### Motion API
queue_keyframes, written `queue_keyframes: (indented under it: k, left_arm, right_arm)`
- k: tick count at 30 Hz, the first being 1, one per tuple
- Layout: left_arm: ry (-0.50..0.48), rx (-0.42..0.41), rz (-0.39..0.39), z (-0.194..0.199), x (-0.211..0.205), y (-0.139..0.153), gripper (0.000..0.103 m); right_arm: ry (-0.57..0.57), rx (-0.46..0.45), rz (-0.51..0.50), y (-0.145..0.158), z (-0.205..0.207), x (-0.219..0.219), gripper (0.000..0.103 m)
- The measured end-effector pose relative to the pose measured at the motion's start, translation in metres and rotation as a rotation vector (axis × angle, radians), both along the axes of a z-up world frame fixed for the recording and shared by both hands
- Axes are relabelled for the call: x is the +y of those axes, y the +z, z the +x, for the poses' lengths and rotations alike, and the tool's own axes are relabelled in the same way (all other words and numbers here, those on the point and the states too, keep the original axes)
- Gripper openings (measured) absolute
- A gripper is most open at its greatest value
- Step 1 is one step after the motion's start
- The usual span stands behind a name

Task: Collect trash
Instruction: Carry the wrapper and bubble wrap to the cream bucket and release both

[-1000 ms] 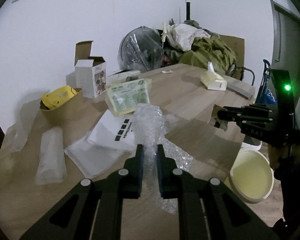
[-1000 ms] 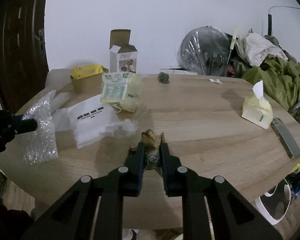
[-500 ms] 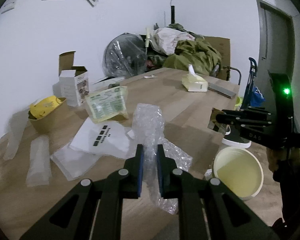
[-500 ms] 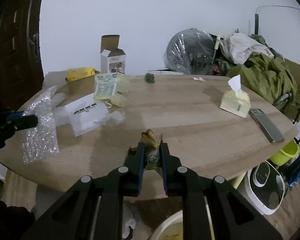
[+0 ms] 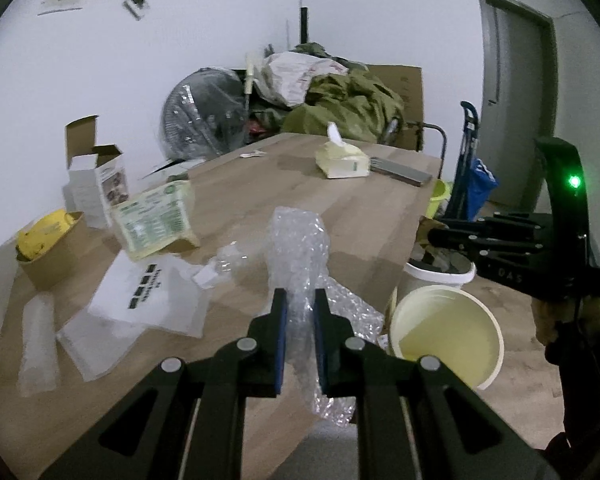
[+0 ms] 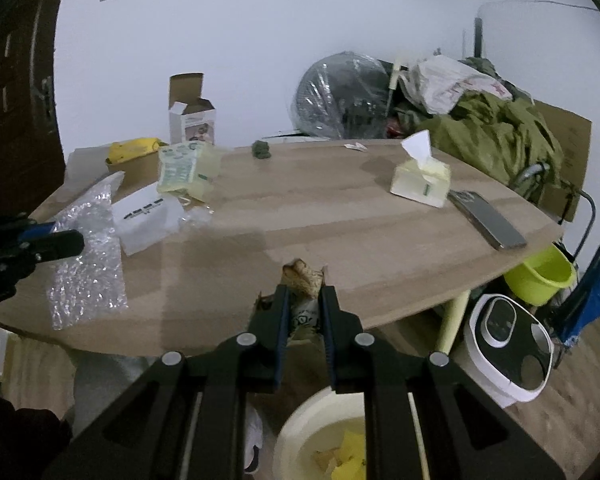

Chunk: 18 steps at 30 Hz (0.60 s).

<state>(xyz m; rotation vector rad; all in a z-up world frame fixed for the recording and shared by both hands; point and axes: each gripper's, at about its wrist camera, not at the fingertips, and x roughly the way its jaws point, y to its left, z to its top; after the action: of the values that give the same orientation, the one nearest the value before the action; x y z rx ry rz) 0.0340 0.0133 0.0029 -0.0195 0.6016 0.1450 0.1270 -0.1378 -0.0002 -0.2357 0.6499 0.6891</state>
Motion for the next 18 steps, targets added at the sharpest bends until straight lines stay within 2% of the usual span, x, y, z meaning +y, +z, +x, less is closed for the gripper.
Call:
queue_keyframes:
  k: [10, 18]
  left_arm:
    - [-0.112, 0.022, 0.004, 0.023, -0.030, -0.006, 0.011]
    - [-0.201, 0.058, 0.008, 0.045, -0.054, -0.018, 0.011]
  right_arm:
    - [-0.102, 0.023, -0.007, -0.009, -0.003, -0.044, 0.014]
    - [-0.173, 0.072, -0.021, -0.030, -0.003, -0.077, 0.014]
